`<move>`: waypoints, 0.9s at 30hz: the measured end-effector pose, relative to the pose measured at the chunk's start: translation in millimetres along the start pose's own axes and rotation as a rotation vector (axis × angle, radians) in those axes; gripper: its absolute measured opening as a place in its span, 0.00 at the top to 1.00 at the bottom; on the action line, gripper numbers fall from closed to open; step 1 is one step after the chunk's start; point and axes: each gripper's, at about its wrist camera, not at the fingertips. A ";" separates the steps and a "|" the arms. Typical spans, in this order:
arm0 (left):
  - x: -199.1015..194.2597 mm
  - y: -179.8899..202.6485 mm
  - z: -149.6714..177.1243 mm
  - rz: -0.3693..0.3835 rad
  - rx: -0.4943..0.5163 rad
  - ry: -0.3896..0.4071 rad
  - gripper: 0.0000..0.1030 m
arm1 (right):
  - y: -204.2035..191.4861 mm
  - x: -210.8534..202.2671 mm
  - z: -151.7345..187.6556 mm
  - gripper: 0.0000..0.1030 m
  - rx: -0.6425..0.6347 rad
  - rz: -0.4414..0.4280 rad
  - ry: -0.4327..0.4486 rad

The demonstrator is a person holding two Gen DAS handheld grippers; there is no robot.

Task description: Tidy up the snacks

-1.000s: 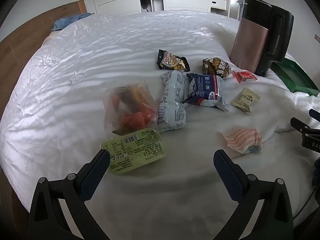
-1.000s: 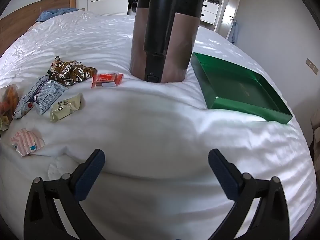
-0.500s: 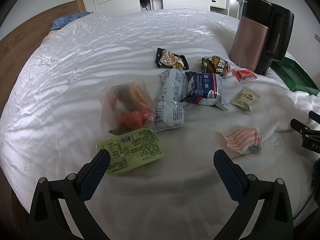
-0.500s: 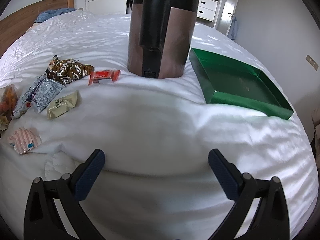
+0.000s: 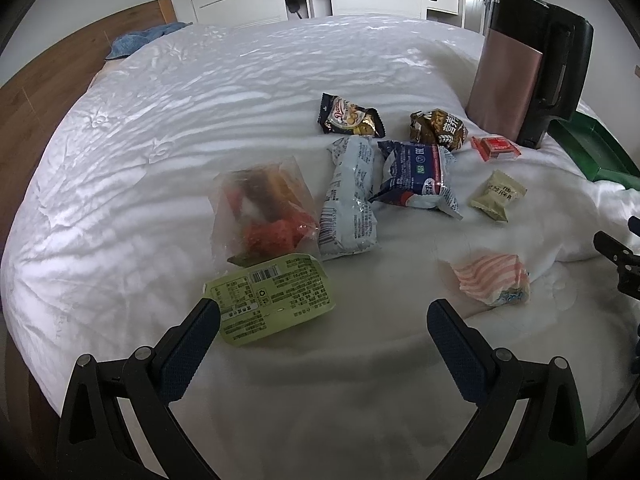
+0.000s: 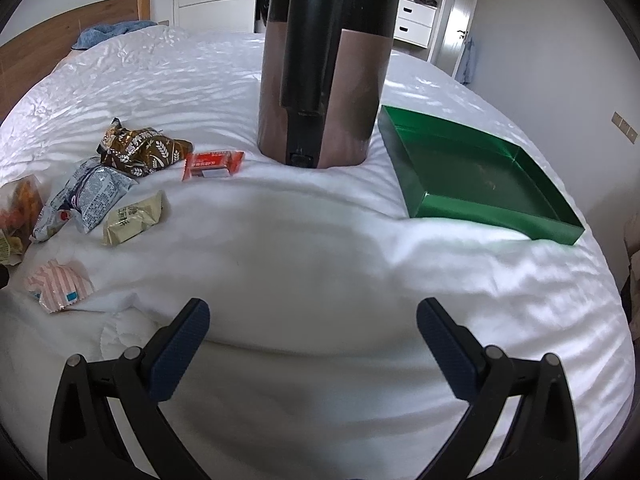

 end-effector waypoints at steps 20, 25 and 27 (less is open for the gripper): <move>0.8 3.4 -0.3 -0.004 -0.007 -0.012 0.01 | 1.0 -1.5 3.9 0.00 0.020 -0.010 0.007; 0.6 2.5 -0.8 -0.008 -0.011 -0.010 0.01 | 0.3 -1.8 4.5 0.00 0.021 -0.010 0.006; 0.8 2.2 -1.4 -0.010 -0.010 -0.007 0.01 | 0.5 -1.7 4.6 0.00 0.019 -0.010 0.005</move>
Point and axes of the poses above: each gripper's, at about its wrist camera, not at the fingertips, and x roughly the way its jaws point, y to its right, z to its underside, and after that the axes turned 8 degrees about y, right-handed
